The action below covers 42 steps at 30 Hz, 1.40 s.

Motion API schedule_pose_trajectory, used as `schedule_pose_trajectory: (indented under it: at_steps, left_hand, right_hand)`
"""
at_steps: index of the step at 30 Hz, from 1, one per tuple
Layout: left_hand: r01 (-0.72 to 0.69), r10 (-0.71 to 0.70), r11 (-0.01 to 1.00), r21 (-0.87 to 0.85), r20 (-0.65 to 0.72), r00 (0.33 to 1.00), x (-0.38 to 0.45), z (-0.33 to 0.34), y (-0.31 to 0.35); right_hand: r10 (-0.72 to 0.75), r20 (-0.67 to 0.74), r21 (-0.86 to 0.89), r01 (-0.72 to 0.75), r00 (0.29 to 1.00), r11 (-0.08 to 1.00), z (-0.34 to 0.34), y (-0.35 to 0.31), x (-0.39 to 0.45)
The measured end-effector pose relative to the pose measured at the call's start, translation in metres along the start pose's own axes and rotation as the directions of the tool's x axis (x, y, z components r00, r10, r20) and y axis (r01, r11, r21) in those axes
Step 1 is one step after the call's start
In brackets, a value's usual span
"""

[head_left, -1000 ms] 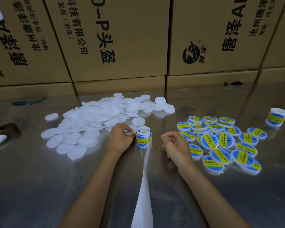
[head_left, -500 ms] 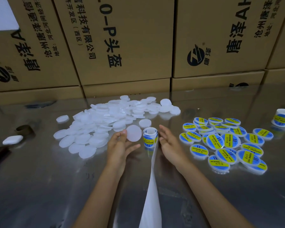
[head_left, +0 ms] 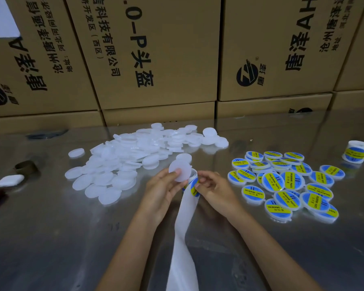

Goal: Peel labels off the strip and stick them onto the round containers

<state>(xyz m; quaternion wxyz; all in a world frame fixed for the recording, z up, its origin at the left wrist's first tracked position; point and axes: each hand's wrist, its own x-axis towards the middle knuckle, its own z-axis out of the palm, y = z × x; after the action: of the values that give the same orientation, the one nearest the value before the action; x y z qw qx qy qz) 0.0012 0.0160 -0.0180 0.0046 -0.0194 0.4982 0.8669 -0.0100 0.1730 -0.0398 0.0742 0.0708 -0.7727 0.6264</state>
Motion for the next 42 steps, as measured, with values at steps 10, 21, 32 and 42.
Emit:
schedule_pose_trajectory:
  at_steps: [10, 21, 32, 42]
  left_hand:
    - [0.005, -0.004, 1.0, 0.02, -0.047, 0.999, 0.005, 0.003, 0.0]
    - [-0.025, 0.034, 0.99, 0.136, -0.061, 0.998, 0.007, 0.005, -0.004]
    - [-0.034, 0.044, 0.986, 0.162, -0.06, 0.997, 0.007, 0.005, -0.004]
    - [-0.018, 0.024, 0.993, 0.116, -0.052, 0.998, 0.003, 0.003, -0.007]
  right_hand:
    - [-0.005, -0.03, 0.027, 0.006, 1.0, 1.0, 0.001, -0.006, -0.008]
    - [0.048, -0.07, 0.011, -0.048, 0.996, 0.999, 0.0, -0.004, -0.007]
    - [0.092, -0.115, -0.03, -0.096, 0.989, 0.995, 0.0, 0.001, -0.004]
    - [0.058, 0.093, -0.068, -0.052, 0.994, 0.996, -0.013, -0.011, -0.017]
